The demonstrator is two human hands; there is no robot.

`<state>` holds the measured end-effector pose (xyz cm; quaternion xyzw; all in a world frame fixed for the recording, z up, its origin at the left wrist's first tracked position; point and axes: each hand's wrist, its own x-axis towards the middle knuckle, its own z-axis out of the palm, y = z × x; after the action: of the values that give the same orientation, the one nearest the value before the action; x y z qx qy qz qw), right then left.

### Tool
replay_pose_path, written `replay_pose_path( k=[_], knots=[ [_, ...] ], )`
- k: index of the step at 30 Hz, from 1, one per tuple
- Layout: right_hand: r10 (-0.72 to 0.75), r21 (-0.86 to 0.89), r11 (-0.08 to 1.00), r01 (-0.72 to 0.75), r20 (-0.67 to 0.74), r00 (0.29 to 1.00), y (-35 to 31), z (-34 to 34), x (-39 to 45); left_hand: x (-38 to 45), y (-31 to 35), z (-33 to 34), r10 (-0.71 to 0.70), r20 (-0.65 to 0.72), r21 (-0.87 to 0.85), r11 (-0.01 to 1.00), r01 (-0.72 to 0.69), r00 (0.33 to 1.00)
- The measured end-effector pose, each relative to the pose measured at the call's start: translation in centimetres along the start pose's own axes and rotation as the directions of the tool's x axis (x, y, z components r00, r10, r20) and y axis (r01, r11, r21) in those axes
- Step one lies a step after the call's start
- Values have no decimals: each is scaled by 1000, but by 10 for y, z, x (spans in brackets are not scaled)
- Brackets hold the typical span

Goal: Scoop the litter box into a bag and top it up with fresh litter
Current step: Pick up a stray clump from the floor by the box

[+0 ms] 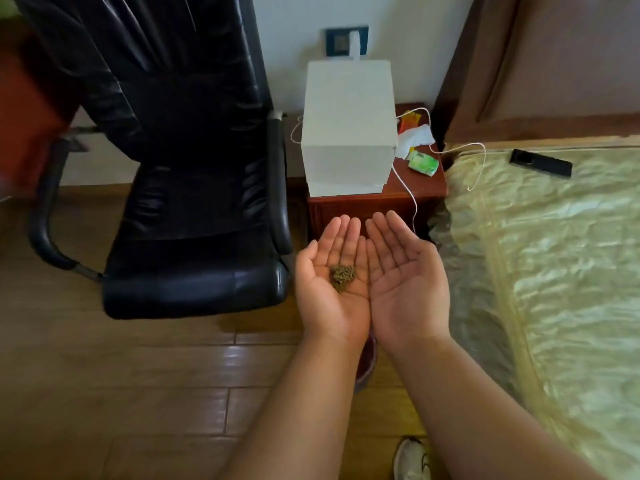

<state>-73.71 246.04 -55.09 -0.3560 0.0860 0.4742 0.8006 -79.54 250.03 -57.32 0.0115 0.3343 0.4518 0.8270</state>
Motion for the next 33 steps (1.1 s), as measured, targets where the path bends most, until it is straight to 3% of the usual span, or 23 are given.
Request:
replay_pose_path(
  k=[11, 19, 23, 27, 33],
  knots=[
    [141, -147, 973, -179, -233, 962, 106, -192, 92, 108, -94, -196, -154, -193, 17, 987, 160, 969],
    [269, -127, 935, -332, -359, 894, 180, -305, 129, 145, -136, -307, -216, -400, 24, 969, 245, 891],
    [300, -167, 899, -404, -434, 849, 202, -335, 138, 151, -147, -334, -302, -449, -47, 948, 315, 841],
    [274, -282, 835, -473, -533, 801, 214, -345, 143, 161, -154, -350, -287, -537, -32, 947, 320, 793],
    [290, -247, 826, -506, -584, 758, 215, -344, 148, 178, -162, -359, -278, -607, 15, 933, 360, 744]
  ],
)
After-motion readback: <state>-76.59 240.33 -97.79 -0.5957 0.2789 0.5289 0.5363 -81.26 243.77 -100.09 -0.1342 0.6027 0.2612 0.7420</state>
